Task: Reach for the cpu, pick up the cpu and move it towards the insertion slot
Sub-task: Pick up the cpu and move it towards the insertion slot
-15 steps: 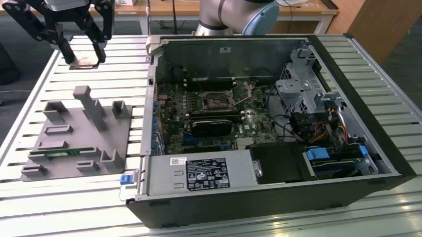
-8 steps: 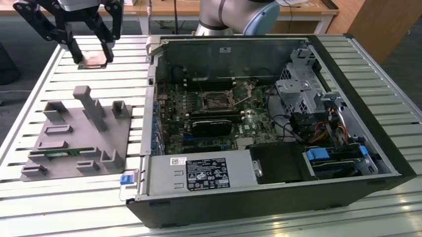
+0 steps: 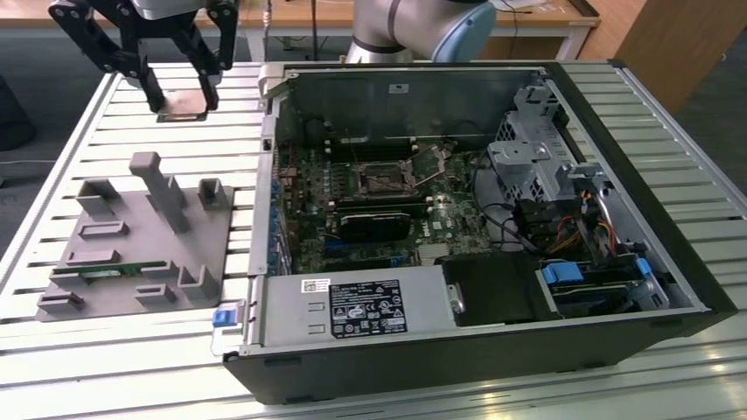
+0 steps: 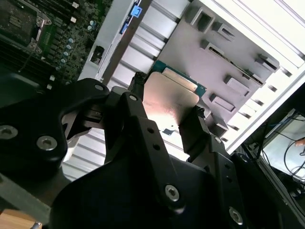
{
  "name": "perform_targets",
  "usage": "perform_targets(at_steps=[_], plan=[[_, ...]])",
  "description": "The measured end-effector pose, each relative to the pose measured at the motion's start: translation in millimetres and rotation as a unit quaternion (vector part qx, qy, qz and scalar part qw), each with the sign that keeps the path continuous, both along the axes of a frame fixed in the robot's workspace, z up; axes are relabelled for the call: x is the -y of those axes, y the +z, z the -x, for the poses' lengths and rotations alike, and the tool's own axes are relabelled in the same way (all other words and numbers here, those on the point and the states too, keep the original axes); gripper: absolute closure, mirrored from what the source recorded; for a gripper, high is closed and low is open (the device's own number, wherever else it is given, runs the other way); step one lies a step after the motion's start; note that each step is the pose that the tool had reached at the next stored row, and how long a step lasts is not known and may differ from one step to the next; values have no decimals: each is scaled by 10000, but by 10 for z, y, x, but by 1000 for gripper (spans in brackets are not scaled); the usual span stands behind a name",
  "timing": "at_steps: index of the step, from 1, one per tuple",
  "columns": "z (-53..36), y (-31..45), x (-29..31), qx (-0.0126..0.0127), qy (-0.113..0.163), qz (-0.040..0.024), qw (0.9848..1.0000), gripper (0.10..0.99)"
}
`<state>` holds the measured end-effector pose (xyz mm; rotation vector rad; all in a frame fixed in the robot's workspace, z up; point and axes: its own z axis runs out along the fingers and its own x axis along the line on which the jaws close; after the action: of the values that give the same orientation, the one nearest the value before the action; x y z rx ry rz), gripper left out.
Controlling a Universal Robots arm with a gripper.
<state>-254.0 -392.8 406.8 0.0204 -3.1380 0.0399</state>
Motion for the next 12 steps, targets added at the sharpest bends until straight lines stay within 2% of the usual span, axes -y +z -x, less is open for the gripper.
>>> perform_targets(at_steps=[12], plan=[[-240,0,0,0,0,0,10000,545]])
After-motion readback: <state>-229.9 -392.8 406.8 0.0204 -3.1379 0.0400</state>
